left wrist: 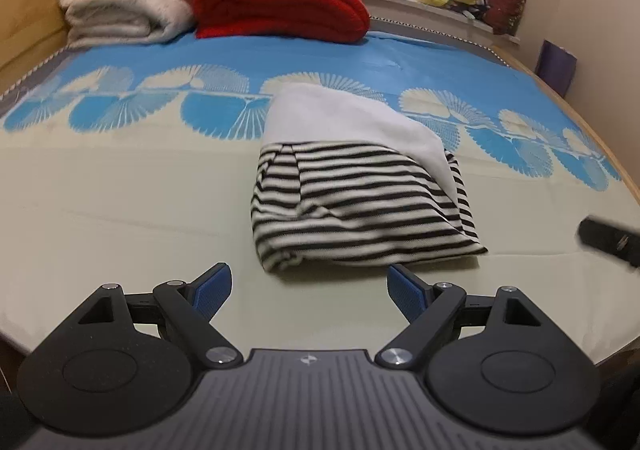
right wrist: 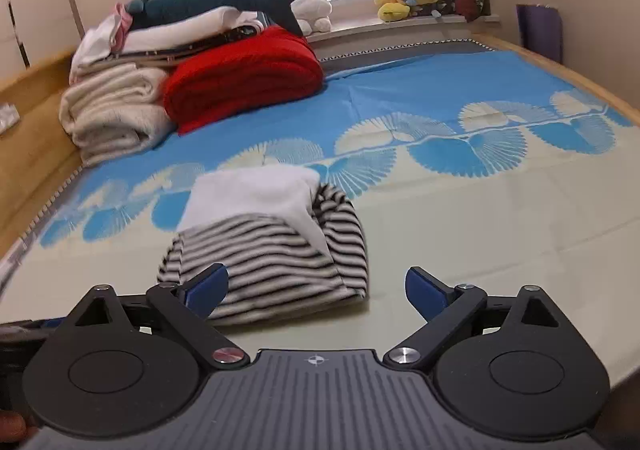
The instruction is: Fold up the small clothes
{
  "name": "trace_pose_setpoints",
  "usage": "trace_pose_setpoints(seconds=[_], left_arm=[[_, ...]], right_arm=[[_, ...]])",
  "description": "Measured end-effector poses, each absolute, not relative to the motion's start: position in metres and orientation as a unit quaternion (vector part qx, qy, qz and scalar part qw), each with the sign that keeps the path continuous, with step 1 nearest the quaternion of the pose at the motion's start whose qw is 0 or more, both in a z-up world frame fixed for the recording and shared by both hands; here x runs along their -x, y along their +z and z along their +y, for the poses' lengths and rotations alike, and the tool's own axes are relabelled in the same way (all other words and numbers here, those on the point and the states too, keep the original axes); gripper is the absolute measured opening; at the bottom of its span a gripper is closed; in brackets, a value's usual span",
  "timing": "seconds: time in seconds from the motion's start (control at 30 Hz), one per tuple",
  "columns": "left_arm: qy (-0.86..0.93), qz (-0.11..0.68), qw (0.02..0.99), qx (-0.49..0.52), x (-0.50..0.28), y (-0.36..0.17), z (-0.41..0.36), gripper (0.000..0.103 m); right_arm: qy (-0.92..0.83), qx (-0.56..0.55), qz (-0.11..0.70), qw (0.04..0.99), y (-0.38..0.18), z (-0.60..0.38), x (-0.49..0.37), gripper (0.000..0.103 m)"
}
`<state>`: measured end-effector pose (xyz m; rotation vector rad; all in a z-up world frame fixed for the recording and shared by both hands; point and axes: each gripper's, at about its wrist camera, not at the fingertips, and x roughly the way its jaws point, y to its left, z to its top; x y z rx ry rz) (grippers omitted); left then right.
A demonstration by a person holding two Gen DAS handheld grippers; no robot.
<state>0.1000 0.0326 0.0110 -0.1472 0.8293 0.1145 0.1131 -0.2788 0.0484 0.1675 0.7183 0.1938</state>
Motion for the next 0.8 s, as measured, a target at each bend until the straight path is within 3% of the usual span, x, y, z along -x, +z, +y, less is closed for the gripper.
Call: trace_pose_setpoints(seconds=[0.23, 0.8], left_arm=[[0.052, 0.389, 0.917, 0.074, -0.089, 0.015, 0.027, 0.089], [0.038, 0.395, 0.916, 0.065, -0.097, 0.007, 0.025, 0.089]], right_arm=[[0.111, -0.001, 0.361, 0.926, 0.039, -0.248, -0.100, 0.096], [0.111, -0.009, 0.381, 0.918, 0.021, -0.229, -0.118, 0.096]])
